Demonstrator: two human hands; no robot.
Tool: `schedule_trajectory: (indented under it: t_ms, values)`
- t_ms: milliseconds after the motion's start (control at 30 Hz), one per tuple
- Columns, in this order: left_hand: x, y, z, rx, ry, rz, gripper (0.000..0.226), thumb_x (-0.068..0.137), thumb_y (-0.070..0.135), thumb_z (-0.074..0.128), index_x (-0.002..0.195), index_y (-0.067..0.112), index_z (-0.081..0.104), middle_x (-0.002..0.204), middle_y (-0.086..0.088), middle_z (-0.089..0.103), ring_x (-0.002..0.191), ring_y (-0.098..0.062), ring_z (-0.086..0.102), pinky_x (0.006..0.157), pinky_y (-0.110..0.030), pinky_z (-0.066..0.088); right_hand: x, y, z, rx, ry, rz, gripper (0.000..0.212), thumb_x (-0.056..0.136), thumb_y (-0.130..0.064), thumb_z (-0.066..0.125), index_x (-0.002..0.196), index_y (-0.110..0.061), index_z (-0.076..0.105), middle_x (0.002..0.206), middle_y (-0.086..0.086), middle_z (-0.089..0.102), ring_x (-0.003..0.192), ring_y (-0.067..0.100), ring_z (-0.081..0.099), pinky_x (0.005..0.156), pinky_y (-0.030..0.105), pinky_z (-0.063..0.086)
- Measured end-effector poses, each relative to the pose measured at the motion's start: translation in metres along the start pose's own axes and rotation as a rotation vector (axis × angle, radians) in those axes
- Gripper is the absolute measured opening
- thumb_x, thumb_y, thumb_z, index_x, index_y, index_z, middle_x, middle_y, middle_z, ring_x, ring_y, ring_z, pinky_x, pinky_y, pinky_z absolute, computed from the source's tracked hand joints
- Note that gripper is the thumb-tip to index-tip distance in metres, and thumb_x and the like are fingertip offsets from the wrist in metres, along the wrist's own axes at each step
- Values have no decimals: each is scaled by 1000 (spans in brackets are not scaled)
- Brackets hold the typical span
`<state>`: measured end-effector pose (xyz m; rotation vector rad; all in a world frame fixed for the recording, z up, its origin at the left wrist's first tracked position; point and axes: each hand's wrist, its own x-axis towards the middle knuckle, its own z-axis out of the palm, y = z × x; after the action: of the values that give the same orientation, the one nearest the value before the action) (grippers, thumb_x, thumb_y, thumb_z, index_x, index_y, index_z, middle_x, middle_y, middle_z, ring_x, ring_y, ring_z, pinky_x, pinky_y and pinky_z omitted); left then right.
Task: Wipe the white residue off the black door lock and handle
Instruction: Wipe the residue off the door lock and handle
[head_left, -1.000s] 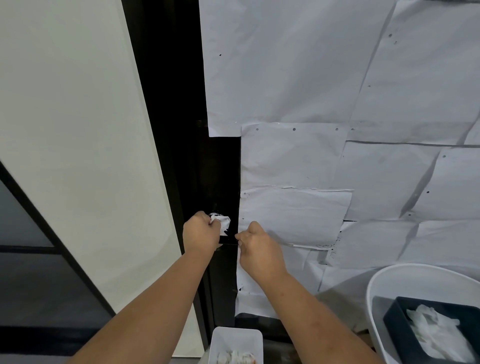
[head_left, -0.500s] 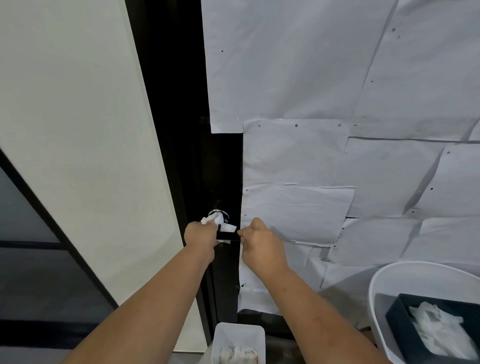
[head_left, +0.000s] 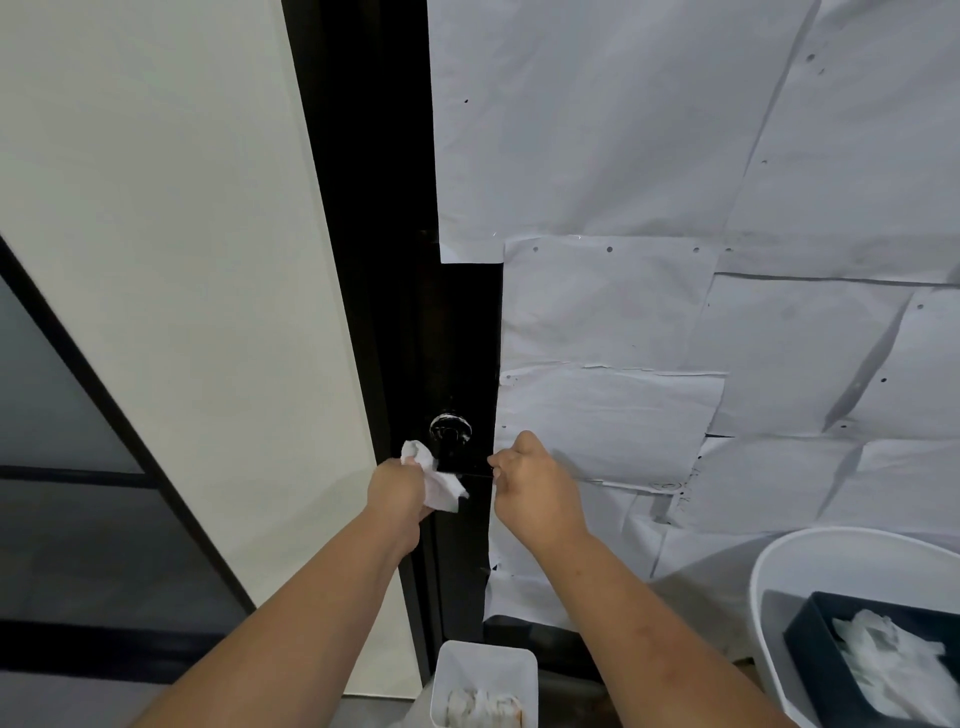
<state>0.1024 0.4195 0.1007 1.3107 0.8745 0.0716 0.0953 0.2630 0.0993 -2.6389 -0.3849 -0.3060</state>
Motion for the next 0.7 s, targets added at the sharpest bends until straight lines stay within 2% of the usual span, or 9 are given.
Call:
schedule_trajectory:
  t_ms: [100,167,267,367,467,567,700]
  values:
    - [-6,3,6,58,-118,74,31,97,16,51,124,1,55,96,-16,65,95,-31,67,88,-42,56,0,0,0,-3,-6,-4,31,88,-7,51,112,-17,66,101,0,49,75,25,61,59,38,54]
    - [-7,2,6,89,-167,150,28,90,11,61,117,3,60,101,-16,67,94,-30,67,85,-40,57,-1,0,-1,-6,-5,-6,32,89,-8,50,115,-18,65,103,0,50,77,25,61,60,37,53]
    - [-8,2,5,148,-137,252,17,85,13,71,99,7,63,94,-12,66,91,-26,66,80,-37,58,0,0,-1,-10,0,-7,32,89,-9,50,116,-18,65,103,0,50,77,25,61,59,36,53]
    - [-7,2,3,219,-99,316,15,82,17,75,87,10,63,88,-11,67,86,-26,67,80,-41,59,1,-1,-2,-15,-4,-8,31,89,-8,50,113,-18,66,103,0,50,76,25,61,59,36,53]
    - [-6,3,-2,291,-114,359,15,82,18,75,87,10,63,89,-10,68,86,-25,68,79,-43,59,1,-1,-2,-20,-3,0,29,88,-8,50,111,-17,66,101,0,50,75,25,61,57,34,52]
    - [-4,2,-11,297,-153,313,12,84,12,72,90,8,63,93,-13,67,89,-28,68,79,-42,59,1,-1,-1,-17,4,2,29,88,-7,49,109,-17,67,100,0,49,74,25,61,58,36,53]
    - [-1,-10,-21,240,-111,283,16,88,7,64,103,5,62,94,-9,66,94,-28,66,86,-43,56,0,-1,0,-3,6,-1,31,86,-5,50,109,-16,67,100,0,50,74,24,61,58,37,54]
